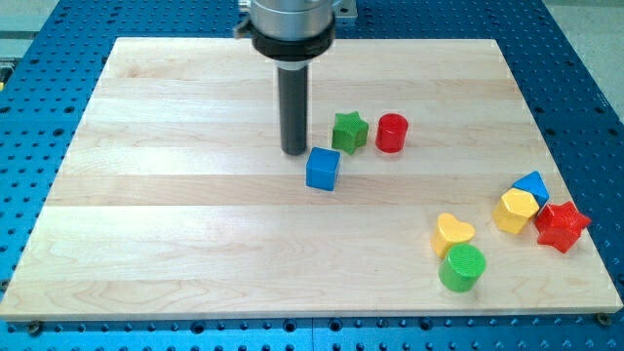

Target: Move the cube to the bottom left

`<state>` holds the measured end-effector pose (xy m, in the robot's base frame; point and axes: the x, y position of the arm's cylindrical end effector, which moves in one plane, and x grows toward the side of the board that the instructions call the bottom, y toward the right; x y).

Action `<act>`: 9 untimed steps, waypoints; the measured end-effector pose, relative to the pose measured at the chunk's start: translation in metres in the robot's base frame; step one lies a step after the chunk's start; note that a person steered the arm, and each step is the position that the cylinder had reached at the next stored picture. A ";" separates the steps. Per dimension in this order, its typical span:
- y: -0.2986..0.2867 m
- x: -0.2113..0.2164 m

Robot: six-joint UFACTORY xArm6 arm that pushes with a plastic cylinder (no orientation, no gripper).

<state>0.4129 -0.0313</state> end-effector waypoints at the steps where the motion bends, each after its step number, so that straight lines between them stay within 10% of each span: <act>1: -0.006 0.013; 4: 0.083 0.049; 9: -0.118 0.068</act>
<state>0.4806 -0.1496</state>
